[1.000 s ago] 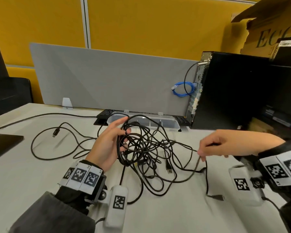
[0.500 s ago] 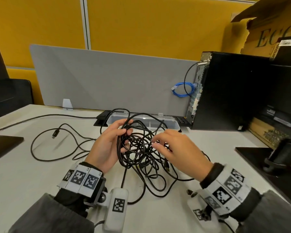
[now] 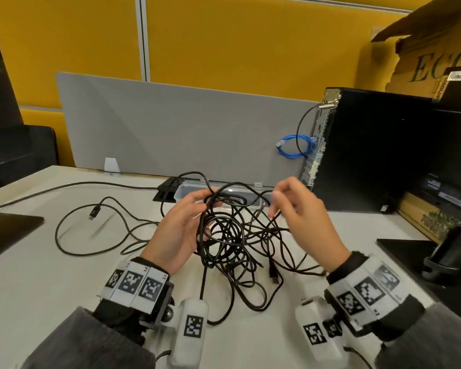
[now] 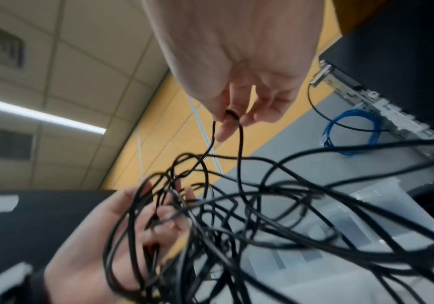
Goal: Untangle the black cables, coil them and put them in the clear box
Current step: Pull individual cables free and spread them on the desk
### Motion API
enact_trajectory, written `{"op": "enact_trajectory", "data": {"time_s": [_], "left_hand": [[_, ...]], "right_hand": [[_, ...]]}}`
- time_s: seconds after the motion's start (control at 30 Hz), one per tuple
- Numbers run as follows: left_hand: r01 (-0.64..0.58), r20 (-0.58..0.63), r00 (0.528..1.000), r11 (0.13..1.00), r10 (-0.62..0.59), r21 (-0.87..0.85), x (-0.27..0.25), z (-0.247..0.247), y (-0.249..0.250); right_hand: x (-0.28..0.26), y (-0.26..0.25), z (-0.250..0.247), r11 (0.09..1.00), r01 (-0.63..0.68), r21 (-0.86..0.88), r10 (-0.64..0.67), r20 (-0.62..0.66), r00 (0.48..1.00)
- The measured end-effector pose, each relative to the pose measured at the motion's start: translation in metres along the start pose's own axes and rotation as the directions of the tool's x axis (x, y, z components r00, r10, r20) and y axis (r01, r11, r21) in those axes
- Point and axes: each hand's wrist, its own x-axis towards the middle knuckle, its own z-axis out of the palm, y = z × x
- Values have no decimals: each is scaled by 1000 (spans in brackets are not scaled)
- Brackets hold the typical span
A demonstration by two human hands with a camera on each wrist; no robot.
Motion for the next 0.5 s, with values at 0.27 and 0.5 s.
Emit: {"op": "enact_trajectory", "data": {"time_s": [0.27,0.5], "left_hand": [[-14,-118,993,991,30,137,1,4,-1],[-30,-350,932,981,96,190,9,-5,-4]], "right_hand": [[5,-8,-28,960,-45,276,70,-80,994],[14,8,-69,935,187,-301,-246,-169,955]]}}
